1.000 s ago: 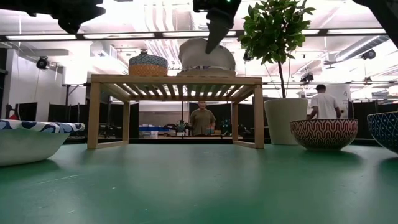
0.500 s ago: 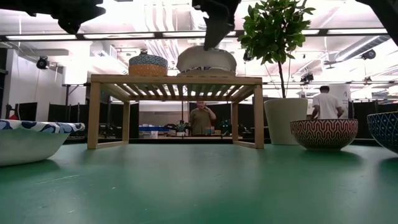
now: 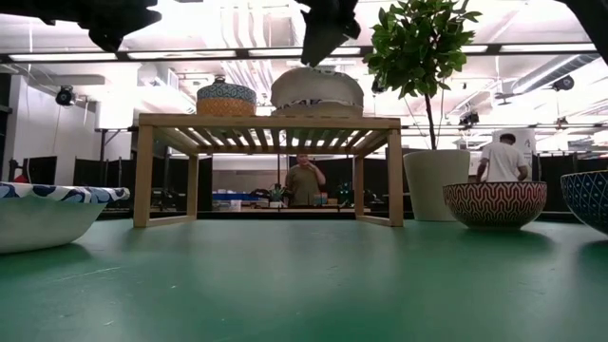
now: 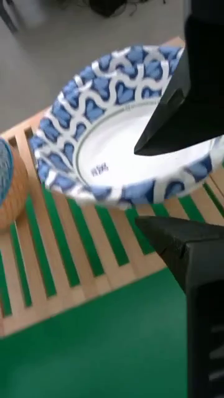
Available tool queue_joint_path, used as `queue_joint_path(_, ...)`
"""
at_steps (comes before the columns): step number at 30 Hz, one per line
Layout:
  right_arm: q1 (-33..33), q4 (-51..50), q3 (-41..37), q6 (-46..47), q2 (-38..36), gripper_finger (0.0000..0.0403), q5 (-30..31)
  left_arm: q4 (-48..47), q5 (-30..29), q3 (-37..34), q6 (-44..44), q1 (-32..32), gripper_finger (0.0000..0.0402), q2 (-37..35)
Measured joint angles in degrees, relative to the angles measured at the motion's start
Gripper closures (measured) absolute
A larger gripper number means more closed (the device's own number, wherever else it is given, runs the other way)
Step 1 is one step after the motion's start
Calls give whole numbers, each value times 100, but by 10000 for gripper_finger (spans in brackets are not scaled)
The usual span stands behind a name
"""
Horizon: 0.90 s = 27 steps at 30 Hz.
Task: Place and stack bowls onto a shelf
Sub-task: Stack the white bowl on top of the white bowl on the shelf, then stack the dark blue bowl on top of the orange bowl on the shelf
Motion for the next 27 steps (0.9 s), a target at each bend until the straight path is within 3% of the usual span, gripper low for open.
queue_joint_path(15,-96,313,-369,-391,73,384,74,0,0,0,0,-2,238,2)
queue_joint_path(24,51,507,-326,-289,-14,394,73,-8,0,0,0,-2,238,2)
queue_joint_path(27,253,282,-313,-94,-162,394,-211,-44,0,-2,0,-2,238,2)
